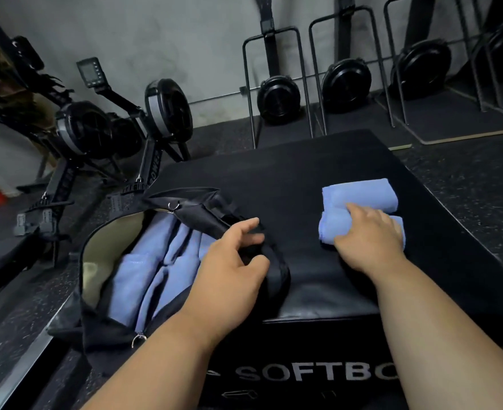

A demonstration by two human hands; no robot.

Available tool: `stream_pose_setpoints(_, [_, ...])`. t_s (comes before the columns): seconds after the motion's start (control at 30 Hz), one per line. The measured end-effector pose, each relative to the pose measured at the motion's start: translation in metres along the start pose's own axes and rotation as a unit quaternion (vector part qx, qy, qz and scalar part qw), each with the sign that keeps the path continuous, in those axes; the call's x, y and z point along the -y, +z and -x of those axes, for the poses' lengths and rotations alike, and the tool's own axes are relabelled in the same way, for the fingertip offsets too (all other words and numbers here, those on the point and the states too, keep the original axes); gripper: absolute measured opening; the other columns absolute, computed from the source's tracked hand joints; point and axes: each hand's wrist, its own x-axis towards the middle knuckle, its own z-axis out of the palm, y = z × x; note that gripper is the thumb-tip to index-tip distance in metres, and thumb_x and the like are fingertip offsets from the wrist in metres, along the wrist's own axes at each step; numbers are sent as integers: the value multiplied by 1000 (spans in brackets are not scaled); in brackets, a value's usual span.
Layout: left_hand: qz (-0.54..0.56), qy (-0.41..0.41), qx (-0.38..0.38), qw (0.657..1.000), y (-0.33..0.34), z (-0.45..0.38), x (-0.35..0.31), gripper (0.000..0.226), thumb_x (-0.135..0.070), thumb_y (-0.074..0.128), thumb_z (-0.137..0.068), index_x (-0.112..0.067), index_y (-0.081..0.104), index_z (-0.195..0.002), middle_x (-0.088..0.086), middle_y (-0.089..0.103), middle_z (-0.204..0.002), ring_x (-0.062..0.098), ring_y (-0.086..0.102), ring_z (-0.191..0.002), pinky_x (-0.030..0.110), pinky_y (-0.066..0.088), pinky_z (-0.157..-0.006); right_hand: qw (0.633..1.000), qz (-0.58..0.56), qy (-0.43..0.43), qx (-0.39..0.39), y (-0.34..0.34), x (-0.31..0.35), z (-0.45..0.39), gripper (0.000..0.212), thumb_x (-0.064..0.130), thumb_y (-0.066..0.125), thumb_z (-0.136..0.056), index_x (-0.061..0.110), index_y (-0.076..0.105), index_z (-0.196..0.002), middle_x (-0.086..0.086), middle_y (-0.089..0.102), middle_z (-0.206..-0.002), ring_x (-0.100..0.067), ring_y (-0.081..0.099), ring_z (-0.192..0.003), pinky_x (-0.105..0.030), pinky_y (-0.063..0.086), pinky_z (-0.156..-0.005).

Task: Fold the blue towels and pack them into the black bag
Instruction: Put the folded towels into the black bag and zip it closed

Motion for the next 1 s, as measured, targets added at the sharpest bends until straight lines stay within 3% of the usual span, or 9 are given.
stream_pose_setpoints(0.1, [-14,13,-6,1000,11,-3,-5,59,-33,59,-79,-59,52,-131,-30,66,-123,11,65,-74,25,52,-75,998,52,6,28,-4,-7,-5,64,36,51,-91,33,41,-154,-3,59,-143,-32,45,-130,-44,32,-104])
stream_pose_setpoints(0.23, [-15,12,12,1000,22,-5,-5,58,-23,61,-85,-51,53,-136,-24,67,-124,21,64,-74,20,51,-71,999,-4,2,43,-12,-12,-8,37,28,47,-92,31,64,-124,-1,65,-109,-27,42,-105,-40,29,-86])
stream_pose_setpoints(0.37, [-9,0,19,1000,30,-7,-6,57,-17,62,-90,-51,53,-135,-28,68,-121,19,58,-66,18,48,-64,994,66,3,85,-16,-16,-6,32,38,41,-90,32,64,-112,3,62,-119,-26,39,-112,-44,29,-94])
stream_pose_setpoints(0.47, [5,-6,27,1000,33,-7,-6,56,-17,61,-90,-52,53,-134,-29,67,-121,12,56,-65,19,48,-64,991,48,13,124,-20,-19,-3,40,44,42,-86,34,62,-119,0,59,-128,-28,45,-127,-49,28,-105])
stream_pose_setpoints(0.57, [15,-13,17,1000,32,-7,-6,57,-13,61,-93,-51,54,-134,-27,68,-121,9,59,-69,17,48,-65,990,20,11,136,-27,-19,1,32,43,50,-83,32,64,-109,4,65,-111,-24,58,-105,-42,38,-89])
stream_pose_setpoints(0.7, [37,-22,7,999,31,-7,-2,59,-8,61,-93,-46,55,-137,-24,69,-120,13,68,-82,17,49,-69,977,-72,37,197,-34,-16,6,23,39,58,-81,18,61,-91,0,66,-87,-21,60,-77,-34,41,-65])
stream_pose_setpoints(0.83, [55,-23,-18,998,29,-4,-1,72,-10,63,-92,-42,40,-152,-21,67,-125,-4,61,-117,22,45,-102,962,-205,32,178,-31,-12,8,17,32,63,-84,17,54,-83,0,56,-80,-21,49,-71,-36,37,-67])
stream_pose_setpoints(0.9, [64,-22,-34,997,28,-3,-4,76,-9,64,-96,-42,32,-156,-21,63,-129,-6,60,-118,21,45,-103,949,-273,24,158,-27,-8,8,15,30,64,-84,19,54,-82,0,53,-79,-19,46,-71,-36,36,-68])
stream_pose_setpoints(1.0, [88,-18,-47,995,25,-1,-10,75,-16,68,-98,-43,30,-157,-21,58,-135,-5,60,-119,19,46,-100,911,-388,0,137,-27,3,11,11,27,66,-86,17,64,-92,4,61,-84,-17,55,-77,-34,41,-68])
